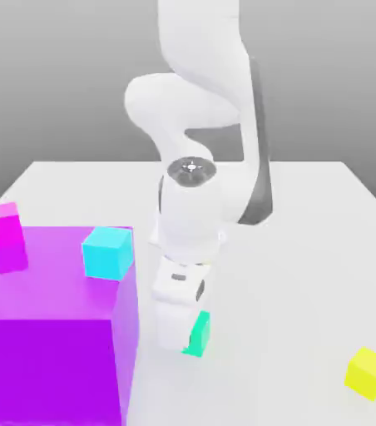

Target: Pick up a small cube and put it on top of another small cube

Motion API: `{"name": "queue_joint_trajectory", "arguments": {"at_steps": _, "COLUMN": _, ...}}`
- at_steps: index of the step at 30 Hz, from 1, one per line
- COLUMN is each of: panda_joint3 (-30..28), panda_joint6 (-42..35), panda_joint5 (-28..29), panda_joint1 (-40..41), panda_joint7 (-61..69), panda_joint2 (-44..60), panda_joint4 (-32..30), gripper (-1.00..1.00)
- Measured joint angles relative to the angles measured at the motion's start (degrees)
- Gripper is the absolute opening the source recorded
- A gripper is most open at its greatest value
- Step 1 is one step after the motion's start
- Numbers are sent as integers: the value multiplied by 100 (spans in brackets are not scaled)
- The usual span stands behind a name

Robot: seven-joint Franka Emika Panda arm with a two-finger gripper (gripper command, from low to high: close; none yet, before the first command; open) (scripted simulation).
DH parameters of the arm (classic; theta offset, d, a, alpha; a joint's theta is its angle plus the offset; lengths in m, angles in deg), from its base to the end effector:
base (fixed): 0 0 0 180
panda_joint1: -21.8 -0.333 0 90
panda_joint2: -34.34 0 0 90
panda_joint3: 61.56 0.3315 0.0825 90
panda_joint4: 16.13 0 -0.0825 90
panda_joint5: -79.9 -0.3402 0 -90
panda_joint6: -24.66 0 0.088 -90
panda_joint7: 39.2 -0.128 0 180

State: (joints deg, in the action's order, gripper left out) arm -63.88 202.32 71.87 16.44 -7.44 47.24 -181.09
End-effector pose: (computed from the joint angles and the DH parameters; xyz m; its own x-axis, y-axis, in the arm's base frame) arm 0.3366 0.0052 0.1727 0.8923 0.4514 -0.0040 0.4514 -0.8923 0.0019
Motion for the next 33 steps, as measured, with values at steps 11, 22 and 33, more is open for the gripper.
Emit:
{"name": "queue_joint_trajectory", "arguments": {"at_steps": 11, "panda_joint3": -367, "panda_joint6": -1351, "panda_joint5": 899, "panda_joint1": -332, "panda_joint7": -841, "panda_joint2": -1469, "panda_joint4": -108, "gripper": -100}}
{"name": "queue_joint_trajectory", "arguments": {"at_steps": 22, "panda_joint3": 395, "panda_joint6": -2688, "panda_joint5": 859, "panda_joint1": -1925, "panda_joint7": -3368, "panda_joint2": -618, "panda_joint4": 2081, "gripper": -100}}
{"name": "queue_joint_trajectory", "arguments": {"at_steps": 33, "panda_joint3": 542, "panda_joint6": -2244, "panda_joint5": 1034, "panda_joint1": -2421, "panda_joint7": -4292, "panda_joint2": 557, "panda_joint4": 2810, "gripper": 100}}
